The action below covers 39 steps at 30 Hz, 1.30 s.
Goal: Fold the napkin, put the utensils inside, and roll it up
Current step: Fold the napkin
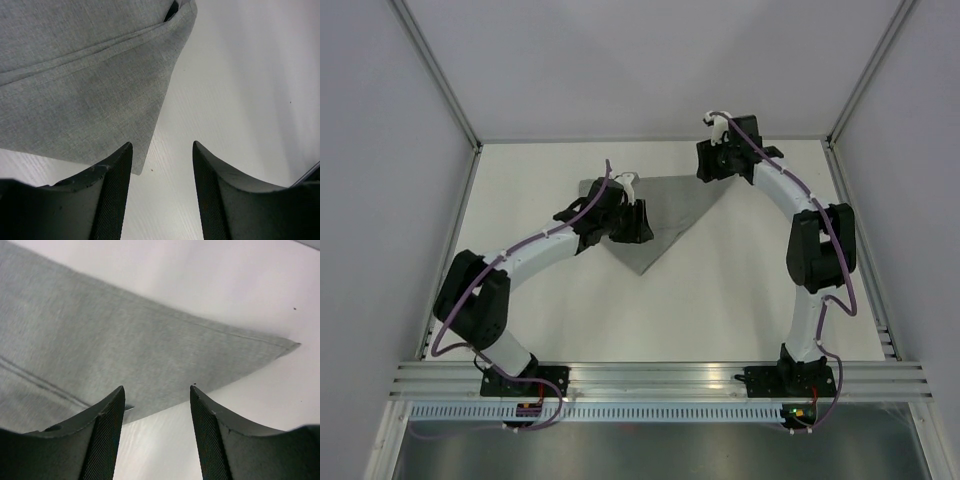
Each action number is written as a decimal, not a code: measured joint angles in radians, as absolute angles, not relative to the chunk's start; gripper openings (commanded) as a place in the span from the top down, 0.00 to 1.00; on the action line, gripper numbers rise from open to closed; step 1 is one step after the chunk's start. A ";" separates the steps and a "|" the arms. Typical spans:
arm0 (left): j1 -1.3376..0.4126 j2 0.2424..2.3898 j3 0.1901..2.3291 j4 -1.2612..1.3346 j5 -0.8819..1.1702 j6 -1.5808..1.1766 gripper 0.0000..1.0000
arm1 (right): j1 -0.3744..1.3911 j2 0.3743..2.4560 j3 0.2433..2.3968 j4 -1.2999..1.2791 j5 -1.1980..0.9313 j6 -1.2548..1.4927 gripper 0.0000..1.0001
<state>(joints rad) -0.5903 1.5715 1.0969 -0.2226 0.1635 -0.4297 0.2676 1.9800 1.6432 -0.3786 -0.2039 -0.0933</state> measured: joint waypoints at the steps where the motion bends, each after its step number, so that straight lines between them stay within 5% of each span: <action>1: -0.590 1.596 1.097 -0.211 0.170 -0.434 0.45 | 0.236 2.003 1.673 -0.385 -0.222 -0.081 0.40; 14: -0.590 1.849 1.196 -0.090 0.239 -0.503 0.51 | -0.015 2.292 1.834 -0.490 -0.444 0.078 0.40; 39: -0.590 2.033 1.321 -0.064 0.239 -0.532 0.51 | -0.063 2.422 1.895 -0.291 -0.584 0.342 0.40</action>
<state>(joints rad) -0.5903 2.0327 1.3212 -0.0639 0.2390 -0.5316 -0.0628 2.4222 1.8954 -0.2913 -0.5838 0.3424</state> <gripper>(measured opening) 0.488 0.602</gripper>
